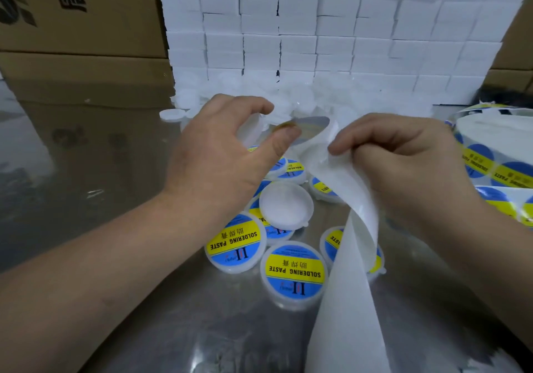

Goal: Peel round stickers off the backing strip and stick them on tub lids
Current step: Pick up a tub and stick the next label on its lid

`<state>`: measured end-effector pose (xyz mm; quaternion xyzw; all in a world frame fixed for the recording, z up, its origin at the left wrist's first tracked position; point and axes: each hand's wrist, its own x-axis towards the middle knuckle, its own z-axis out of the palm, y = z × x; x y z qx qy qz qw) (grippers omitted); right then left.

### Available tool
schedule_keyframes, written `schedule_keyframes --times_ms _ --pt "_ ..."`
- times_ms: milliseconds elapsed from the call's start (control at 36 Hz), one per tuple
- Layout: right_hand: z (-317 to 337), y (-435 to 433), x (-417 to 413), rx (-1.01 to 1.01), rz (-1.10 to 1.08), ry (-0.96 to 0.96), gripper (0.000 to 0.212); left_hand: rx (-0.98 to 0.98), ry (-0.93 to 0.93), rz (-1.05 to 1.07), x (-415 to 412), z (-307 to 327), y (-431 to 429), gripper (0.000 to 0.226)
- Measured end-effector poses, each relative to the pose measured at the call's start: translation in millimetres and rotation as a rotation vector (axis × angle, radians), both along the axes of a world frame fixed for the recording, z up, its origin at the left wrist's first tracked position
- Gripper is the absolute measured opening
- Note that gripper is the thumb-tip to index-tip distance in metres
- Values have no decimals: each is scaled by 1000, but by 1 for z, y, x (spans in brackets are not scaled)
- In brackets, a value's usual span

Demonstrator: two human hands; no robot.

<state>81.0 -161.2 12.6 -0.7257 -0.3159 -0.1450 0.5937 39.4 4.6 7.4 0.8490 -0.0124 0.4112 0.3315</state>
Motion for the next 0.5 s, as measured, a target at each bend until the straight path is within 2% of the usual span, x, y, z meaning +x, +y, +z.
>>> schedule_keyframes --times_ms 167,278,333,417,500 --pt "3 0 0 23 135 264 20 41 -36 11 -2 1 -2 42" --pt "4 0 5 68 131 311 27 111 -62 4 -4 3 -3 49" --pt "4 0 7 69 96 300 22 148 -71 3 -5 3 -3 51" --pt "4 0 6 -3 47 293 10 176 -54 17 -5 4 0 51" --pt "3 1 6 -75 18 289 18 191 17 63 -2 3 0 48"
